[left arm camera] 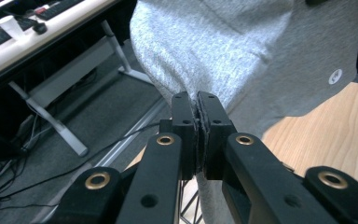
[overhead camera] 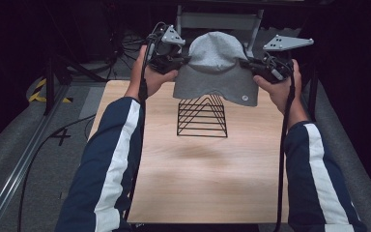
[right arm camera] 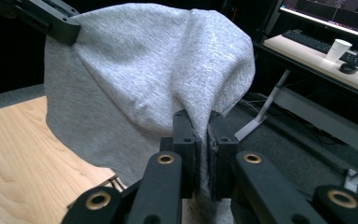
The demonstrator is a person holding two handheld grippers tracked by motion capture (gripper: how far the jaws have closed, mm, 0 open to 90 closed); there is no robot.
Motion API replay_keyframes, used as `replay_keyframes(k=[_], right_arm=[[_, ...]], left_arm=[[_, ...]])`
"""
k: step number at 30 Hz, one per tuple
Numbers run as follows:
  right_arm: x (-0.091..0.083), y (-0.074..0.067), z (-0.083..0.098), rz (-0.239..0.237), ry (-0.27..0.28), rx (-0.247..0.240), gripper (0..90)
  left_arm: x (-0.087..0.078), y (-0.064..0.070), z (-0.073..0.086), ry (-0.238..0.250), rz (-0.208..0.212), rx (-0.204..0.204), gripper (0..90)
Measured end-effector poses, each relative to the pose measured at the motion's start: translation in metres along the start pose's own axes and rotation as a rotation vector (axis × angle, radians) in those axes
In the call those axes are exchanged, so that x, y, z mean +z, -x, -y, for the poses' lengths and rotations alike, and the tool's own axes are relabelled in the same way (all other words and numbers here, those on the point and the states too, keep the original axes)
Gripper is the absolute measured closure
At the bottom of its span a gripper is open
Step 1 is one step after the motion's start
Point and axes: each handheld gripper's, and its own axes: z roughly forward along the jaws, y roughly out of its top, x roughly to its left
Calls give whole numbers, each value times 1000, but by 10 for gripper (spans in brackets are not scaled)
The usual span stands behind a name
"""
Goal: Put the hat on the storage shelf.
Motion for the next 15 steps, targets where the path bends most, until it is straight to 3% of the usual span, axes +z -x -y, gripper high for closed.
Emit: replay_keyframes(k=[3, 5, 8, 11, 15], right_arm=[[7, 2, 0, 3, -6, -1, 847], [13, 3, 3, -3, -12, 12, 847], [20, 3, 8, -15, -22, 14, 848], [24, 2, 14, -27, -29, 20, 848], [22, -2, 19, -55, -20, 16, 848]], left_arm=[[7, -6, 3, -7, -9, -17, 867], [11, -9, 8, -8, 12, -47, 867], [15, -9, 16, -18, 9, -43, 867], [17, -11, 24, -19, 23, -65, 867], [10, -8, 29, -5, 42, -62, 867]])
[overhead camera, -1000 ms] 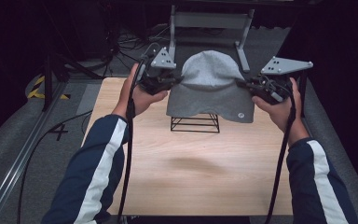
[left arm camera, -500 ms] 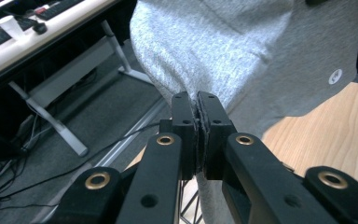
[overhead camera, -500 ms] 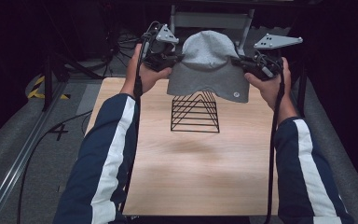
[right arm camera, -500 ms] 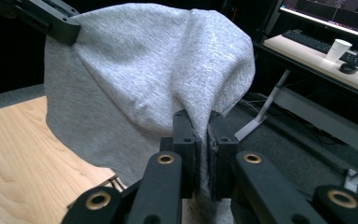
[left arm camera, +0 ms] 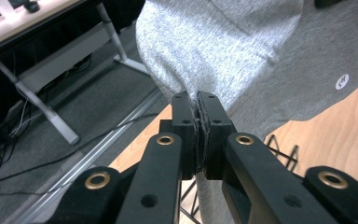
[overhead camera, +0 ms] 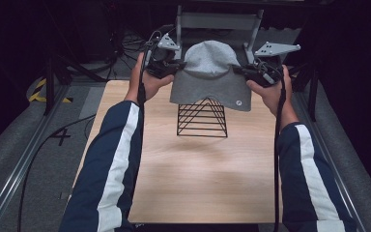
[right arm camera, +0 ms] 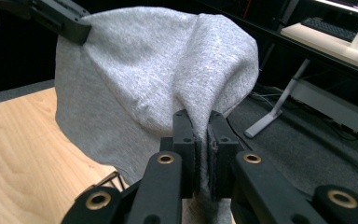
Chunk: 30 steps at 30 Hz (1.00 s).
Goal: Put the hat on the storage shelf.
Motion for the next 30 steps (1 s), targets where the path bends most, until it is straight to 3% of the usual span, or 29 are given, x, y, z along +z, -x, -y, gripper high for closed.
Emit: replay_keyframes(k=[13, 23, 27, 30], right_arm=[[-19, -11, 4, -38, 24, -21, 848], [-9, -18, 14, -47, -12, -40, 847], [-13, -17, 14, -49, 2, -31, 847], [-13, -18, 14, -48, -19, -43, 847]], left_arm=[[-24, 12, 11, 61, 51, 25, 867], [-17, 13, 26, 30, 53, 20, 866], [-25, 12, 24, 46, 52, 23, 866], [-24, 15, 28, 20, 66, 31, 867]])
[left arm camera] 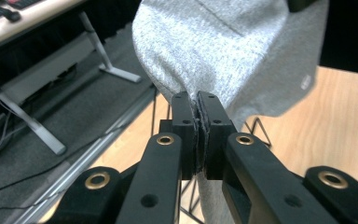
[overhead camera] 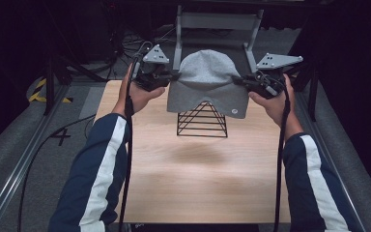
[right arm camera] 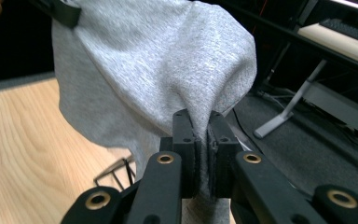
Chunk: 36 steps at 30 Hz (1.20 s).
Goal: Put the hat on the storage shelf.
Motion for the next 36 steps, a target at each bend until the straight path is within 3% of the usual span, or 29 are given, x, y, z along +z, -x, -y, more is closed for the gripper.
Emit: replay_keyframes(k=[1, 4, 8, 11, 14, 18, 33, 36], right_arm=[[0, -2, 1, 2, -9, -16, 847], [-2, -2, 4, -4, 2, -2, 847], [3, -3, 12, 0, -30, -11, 847], [11, -4, 19, 5, -49, -11, 847], [21, -3, 29, 1, -70, 0, 846], [30, -2, 42, -6, -100, 7, 846], [64, -11, 98, -47, -209, 54, 847], [70, -12, 106, -48, -232, 59, 847]], left_arm=[[1, 0, 3, 0, 0, -3, 866], [1, -1, 8, 38, 20, -37, 867], [14, 4, 14, -42, -5, 11, 866], [25, 3, 20, -42, -8, -6, 866], [41, 2, 31, -89, -15, -4, 865], [56, 0, 46, -113, 6, -26, 864], [90, 14, 81, -210, 10, -19, 865], [97, 16, 88, -224, 20, -34, 865]])
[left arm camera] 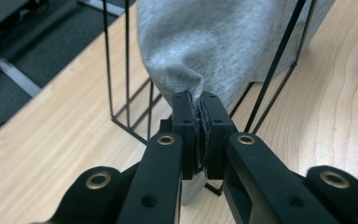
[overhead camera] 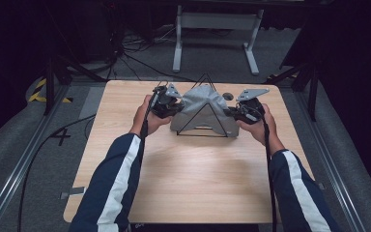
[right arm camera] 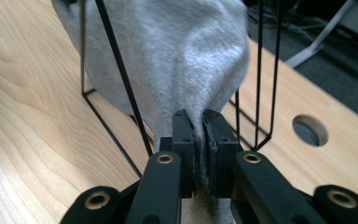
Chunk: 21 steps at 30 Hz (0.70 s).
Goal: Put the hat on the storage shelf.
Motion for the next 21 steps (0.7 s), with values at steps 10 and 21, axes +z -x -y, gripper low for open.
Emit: replay_keyframes(k=[10, 21], right_arm=[[22, 5, 19, 6, -48, 44, 846], [14, -1, 15, 20, -20, 36, 831]], left_arm=[[28, 5, 21, -38, 10, -30, 866], [6, 0, 28, 30, -14, -66, 862]])
